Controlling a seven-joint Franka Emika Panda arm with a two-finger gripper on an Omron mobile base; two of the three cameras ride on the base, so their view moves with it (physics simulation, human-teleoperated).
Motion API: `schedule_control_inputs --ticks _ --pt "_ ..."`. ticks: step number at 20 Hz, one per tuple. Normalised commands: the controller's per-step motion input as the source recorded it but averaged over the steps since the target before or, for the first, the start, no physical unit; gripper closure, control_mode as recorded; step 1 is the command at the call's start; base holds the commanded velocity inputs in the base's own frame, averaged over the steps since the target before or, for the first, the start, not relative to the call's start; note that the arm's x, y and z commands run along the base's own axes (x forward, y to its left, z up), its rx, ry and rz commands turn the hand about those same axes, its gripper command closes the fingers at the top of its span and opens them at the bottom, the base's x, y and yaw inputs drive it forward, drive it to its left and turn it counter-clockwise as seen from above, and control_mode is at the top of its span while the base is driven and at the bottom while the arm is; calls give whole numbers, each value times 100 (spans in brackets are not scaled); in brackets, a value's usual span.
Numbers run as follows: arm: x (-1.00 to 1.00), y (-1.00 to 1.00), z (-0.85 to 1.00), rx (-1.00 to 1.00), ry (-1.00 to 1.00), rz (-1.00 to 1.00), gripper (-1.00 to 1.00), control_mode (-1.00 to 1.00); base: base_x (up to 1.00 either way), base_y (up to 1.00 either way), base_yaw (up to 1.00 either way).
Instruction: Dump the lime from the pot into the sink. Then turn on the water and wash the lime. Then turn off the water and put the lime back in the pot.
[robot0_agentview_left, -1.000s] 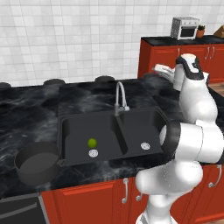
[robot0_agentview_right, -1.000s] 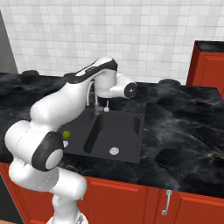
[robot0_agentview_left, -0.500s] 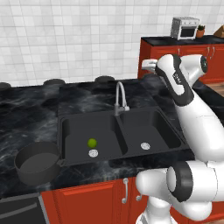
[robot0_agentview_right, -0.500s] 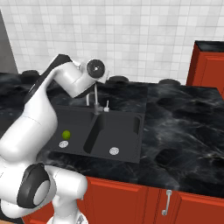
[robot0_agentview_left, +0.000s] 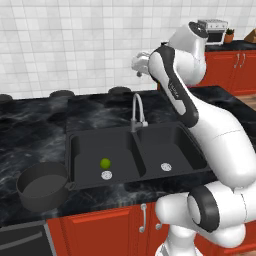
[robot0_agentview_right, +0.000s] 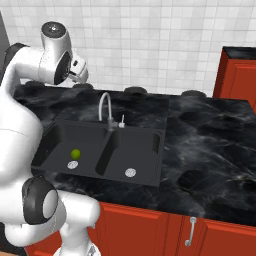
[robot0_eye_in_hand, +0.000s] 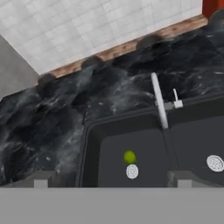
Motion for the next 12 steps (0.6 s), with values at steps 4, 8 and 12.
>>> schedule_control_inputs --ticks 4,8,12 --pt "-62 74 -53 -31 8 0 -100 -100 0 0 0" --pt "-46 31 -90 -26 0 0 -100 -100 0 0 0" --pt "-17 17 -82 -19 0 0 -100 -100 0 0 0"
